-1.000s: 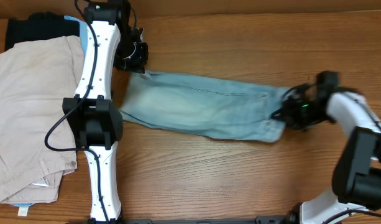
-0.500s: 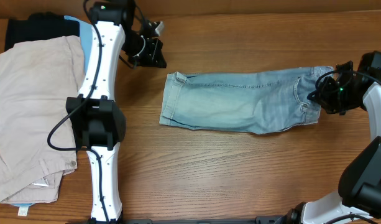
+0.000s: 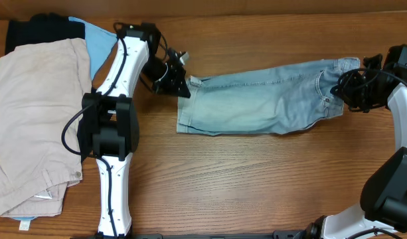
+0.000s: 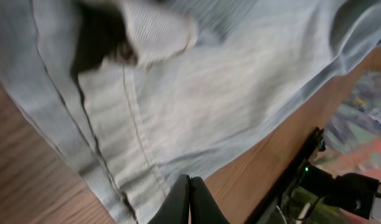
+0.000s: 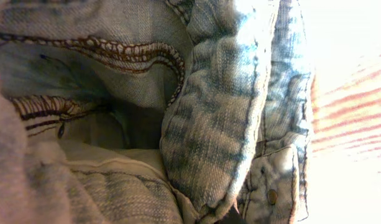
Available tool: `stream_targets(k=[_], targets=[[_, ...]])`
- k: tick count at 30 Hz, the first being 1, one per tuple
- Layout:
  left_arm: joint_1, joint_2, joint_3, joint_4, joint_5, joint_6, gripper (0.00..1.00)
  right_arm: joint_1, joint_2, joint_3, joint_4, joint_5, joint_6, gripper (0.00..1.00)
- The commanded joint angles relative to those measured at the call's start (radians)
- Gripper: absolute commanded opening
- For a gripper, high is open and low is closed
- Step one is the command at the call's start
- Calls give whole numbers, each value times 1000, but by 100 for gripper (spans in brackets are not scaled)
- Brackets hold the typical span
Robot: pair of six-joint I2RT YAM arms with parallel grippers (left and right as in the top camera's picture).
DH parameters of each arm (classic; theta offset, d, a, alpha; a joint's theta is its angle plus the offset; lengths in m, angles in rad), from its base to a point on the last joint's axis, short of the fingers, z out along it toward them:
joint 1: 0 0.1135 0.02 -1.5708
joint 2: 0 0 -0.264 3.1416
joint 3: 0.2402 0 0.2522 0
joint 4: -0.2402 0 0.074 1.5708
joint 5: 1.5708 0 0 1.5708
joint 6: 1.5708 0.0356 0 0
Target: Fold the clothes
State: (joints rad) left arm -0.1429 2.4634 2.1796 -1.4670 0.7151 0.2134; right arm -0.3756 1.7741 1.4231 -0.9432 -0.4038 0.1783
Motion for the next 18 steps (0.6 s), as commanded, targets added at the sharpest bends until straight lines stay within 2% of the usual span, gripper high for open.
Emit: stream_targets(k=[1,9,13,18], targets=[[-2,15,-62,19,14,13,4,30,-10,39,19,-16,37,4],[-2,15,-175,192,-72,-213,4,95,-10,39,32,-15,63,4],[-7,15,-203,245,-82,-266,4,112,-10,39,33,-5,85,4],[-20,15,-231,279,-275,-385,4,124,-12,44,17,-4,88,4]])
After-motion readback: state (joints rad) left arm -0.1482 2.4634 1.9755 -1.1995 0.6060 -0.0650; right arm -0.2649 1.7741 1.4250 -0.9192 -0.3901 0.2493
